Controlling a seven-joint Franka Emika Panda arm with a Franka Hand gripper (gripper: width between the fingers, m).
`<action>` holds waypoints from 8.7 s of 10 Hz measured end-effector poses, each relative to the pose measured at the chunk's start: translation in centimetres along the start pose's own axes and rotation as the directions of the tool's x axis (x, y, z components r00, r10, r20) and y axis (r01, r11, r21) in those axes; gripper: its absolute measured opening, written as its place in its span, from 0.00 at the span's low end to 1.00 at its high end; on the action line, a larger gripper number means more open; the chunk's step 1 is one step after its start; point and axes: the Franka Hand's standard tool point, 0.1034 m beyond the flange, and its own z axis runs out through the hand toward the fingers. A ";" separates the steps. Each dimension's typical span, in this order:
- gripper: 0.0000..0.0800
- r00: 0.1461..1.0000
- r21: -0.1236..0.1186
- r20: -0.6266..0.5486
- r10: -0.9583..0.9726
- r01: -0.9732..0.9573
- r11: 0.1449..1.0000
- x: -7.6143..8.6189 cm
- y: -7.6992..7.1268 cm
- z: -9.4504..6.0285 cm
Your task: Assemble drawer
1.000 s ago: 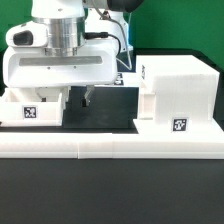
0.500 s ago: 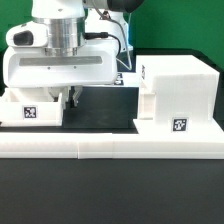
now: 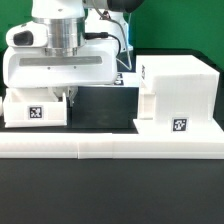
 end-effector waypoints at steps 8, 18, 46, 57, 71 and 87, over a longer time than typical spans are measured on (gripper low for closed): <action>0.05 0.992 0.002 -0.018 -0.125 0.125 0.992 1.6 -2.4 -1.2; 0.05 0.601 -0.026 0.030 -0.799 0.799 0.600 2.0 -4.0 -1.0; 0.05 0.176 -0.022 0.053 -0.983 0.984 0.175 5.1 -6.6 -0.6; 0.05 0.157 -0.046 0.039 -0.987 0.987 0.155 5.4 -7.8 -0.4; 0.05 0.224 -0.021 0.040 -0.974 0.975 0.223 5.3 -8.3 -0.3; 0.05 0.185 0.001 0.058 -0.981 0.983 0.185 5.2 -8.4 -0.3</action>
Offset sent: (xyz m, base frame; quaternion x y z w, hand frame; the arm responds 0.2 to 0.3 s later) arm 0.0015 0.0198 0.0152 -0.0383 0.0006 -0.0890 0.9953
